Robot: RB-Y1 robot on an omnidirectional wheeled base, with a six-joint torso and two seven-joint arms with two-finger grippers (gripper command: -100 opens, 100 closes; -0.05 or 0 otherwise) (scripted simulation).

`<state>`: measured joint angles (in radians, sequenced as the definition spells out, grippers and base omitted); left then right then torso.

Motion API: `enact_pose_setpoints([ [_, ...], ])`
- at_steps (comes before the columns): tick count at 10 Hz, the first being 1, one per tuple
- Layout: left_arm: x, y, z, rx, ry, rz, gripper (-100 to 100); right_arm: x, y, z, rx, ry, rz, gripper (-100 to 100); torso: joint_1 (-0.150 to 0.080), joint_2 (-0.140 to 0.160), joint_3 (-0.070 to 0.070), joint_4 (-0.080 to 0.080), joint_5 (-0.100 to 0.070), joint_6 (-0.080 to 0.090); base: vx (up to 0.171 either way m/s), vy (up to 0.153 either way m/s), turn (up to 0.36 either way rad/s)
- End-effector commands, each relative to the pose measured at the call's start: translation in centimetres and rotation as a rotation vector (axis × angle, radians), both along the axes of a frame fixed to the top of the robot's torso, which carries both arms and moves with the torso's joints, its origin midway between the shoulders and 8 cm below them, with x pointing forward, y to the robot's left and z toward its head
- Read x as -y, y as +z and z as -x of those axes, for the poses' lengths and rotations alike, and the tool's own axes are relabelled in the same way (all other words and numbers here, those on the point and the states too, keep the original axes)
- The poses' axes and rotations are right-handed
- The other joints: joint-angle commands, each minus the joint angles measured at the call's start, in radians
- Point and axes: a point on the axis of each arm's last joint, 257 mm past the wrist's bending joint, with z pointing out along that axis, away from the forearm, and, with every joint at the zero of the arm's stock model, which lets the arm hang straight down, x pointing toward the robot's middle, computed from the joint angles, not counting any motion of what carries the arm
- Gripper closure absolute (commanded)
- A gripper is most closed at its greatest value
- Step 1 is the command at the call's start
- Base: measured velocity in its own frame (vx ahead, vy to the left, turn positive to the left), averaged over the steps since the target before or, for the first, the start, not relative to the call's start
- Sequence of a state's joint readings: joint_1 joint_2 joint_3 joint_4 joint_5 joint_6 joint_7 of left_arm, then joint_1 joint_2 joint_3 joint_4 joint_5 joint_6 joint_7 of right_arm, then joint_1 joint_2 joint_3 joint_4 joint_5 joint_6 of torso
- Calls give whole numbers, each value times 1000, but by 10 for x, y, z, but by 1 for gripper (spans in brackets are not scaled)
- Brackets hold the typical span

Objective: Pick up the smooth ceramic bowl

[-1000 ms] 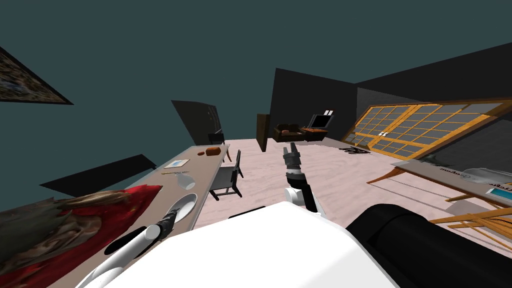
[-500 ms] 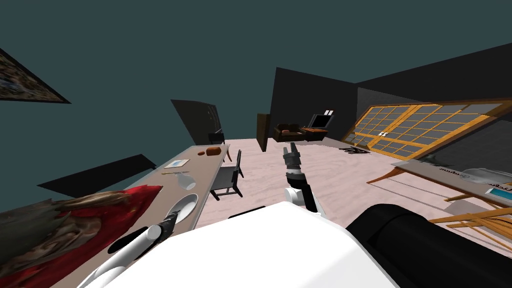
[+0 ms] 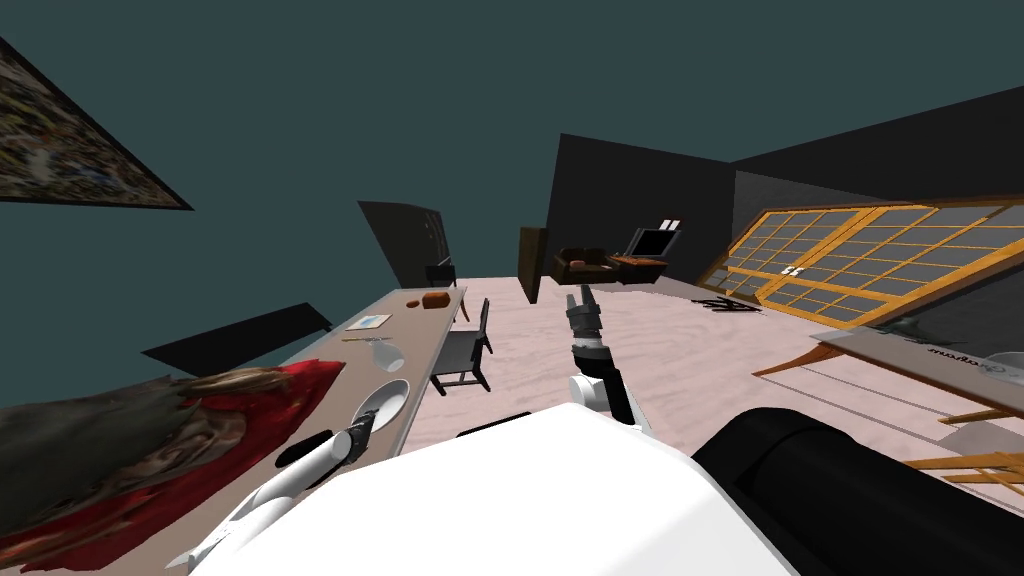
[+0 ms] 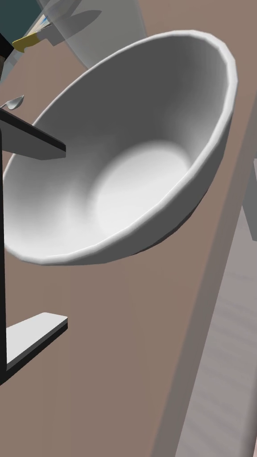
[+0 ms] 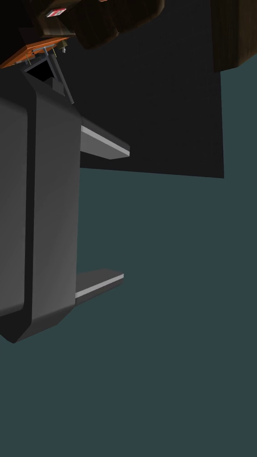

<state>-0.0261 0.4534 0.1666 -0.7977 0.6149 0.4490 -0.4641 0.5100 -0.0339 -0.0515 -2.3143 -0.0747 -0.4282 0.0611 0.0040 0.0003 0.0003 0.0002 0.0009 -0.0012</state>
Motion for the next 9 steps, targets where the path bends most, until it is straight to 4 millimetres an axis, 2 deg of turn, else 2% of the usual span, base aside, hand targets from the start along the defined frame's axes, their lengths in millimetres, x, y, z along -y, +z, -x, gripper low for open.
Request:
enact_pose_setpoints([
  [1, 14, -3, -10, -1, -19, -3, -100, 0, 0, 0, 0, 0, 0, 0, 0, 0, 0, 0, 0, 0, -12, 50, 64],
  [4, 26, -4, -19, 2, -20, 2, -100, 0, 0, 0, 0, 0, 0, 0, -1, 0, 0, 0, 0, 0, -10, 37, 50],
  [5, 37, -6, -28, 3, -34, -1, -100, 0, 0, 0, 0, 0, 0, 0, -1, 0, 0, 0, 0, 0, -14, 41, 79],
  [6, 37, -6, -28, 3, -32, 1, -100, 0, 0, 0, 0, 0, 0, 0, -1, 0, 0, 0, 0, 0, -8, 36, 28],
  [8, 60, -7, -46, 6, -76, -14, -100, 0, 0, 0, 0, 0, 0, 0, 0, 0, 0, 0, 0, 0, -13, 65, 91],
  [9, 60, -7, -46, 10, -58, -4, -100, 0, 0, 0, 0, 0, 0, 0, 1, 0, 0, 0, 0, 0, -10, 46, 32],
])
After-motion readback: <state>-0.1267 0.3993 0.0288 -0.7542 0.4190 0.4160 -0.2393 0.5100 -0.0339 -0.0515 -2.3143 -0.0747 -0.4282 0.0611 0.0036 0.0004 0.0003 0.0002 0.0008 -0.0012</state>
